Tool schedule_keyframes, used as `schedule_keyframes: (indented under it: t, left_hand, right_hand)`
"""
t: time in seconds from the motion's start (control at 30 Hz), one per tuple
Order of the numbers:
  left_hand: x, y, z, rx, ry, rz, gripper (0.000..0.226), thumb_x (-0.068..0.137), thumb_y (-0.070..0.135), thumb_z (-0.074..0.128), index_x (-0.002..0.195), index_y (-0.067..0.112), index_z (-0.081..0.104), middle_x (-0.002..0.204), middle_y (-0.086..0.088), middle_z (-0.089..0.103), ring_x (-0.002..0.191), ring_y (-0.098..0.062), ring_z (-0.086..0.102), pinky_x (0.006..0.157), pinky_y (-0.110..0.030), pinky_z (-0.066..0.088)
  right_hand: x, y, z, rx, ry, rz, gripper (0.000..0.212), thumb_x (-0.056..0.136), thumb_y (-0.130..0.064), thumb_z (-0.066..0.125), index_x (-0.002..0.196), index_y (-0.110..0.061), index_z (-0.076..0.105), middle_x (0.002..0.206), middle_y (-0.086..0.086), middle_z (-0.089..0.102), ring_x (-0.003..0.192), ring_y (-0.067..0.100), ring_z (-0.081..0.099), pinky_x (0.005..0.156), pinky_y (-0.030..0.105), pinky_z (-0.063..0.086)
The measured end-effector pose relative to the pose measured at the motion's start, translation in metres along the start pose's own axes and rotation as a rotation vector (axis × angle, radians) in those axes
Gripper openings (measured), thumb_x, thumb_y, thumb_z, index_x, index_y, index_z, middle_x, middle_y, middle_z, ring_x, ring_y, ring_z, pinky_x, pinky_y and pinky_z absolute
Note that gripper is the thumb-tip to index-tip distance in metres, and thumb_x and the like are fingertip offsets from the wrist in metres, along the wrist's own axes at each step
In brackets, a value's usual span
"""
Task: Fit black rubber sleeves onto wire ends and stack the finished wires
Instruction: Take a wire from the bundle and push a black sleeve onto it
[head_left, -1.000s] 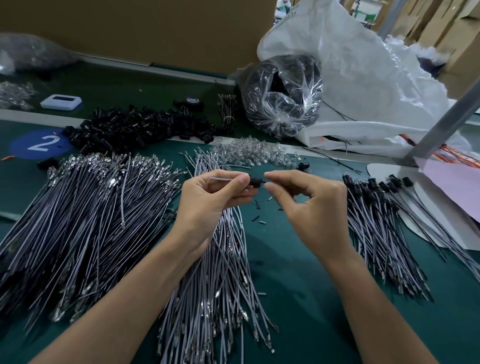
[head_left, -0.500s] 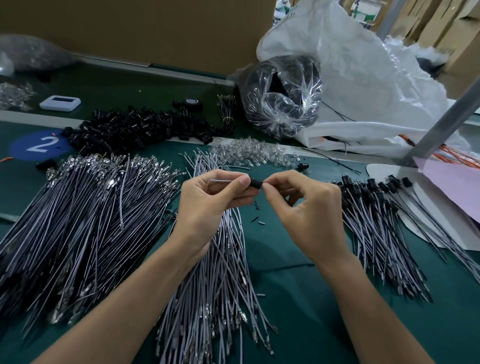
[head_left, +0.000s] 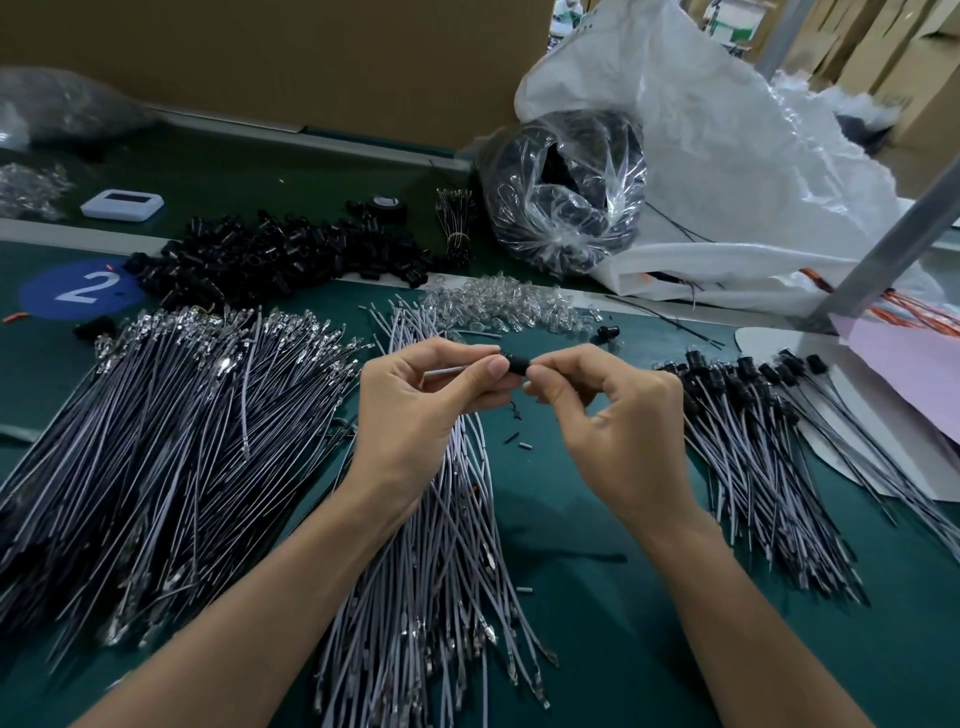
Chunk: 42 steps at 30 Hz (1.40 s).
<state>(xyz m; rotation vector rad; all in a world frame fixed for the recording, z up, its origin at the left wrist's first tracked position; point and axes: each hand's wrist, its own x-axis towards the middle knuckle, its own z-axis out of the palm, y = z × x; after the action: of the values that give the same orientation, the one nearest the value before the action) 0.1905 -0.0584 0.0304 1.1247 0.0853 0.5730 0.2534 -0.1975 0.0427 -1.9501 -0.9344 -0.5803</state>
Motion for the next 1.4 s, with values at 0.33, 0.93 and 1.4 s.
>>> schedule_keyframes:
  t: [0.33,0.93,1.4]
  left_hand:
    - [0.0044,-0.0028,-0.0007,-0.038,0.021,-0.02,0.017,0.066,0.013,0.077,0.083,0.01,0.074,0.083,-0.013,0.076,0.078,-0.024,0.075,0.068,-0.024,0.058]
    - [0.0015,-0.0053,-0.0005,0.073,-0.029,0.017,0.019,0.068,0.016,0.078,0.083,0.01,0.067,0.083,-0.011,0.076,0.081,-0.026,0.075,0.068,-0.028,0.059]
    - [-0.0001,-0.003,0.0001,0.093,-0.016,-0.011,0.02,0.064,0.016,0.081,0.083,0.013,0.076,0.077,-0.011,0.076,0.075,-0.023,0.075,0.063,-0.024,0.058]
  right_hand:
    - [0.0034,0.0011,-0.0012,-0.039,0.034,-0.084,0.014,0.082,0.0,0.074,0.094,-0.007,0.077,0.084,-0.001,0.073,0.074,0.003,0.063,0.072,0.011,0.049]
    - [0.0025,0.0033,-0.0017,-0.104,-0.033,-0.073,0.004,0.088,-0.007,0.069,0.09,-0.007,0.072,0.081,0.0,0.068,0.071,0.011,0.06,0.069,0.028,0.051]
    - [0.0051,0.0025,-0.0023,-0.064,-0.049,-0.043,0.006,0.091,-0.004,0.065,0.087,-0.004,0.069,0.08,0.001,0.061,0.07,0.011,0.052,0.069,0.014,0.041]
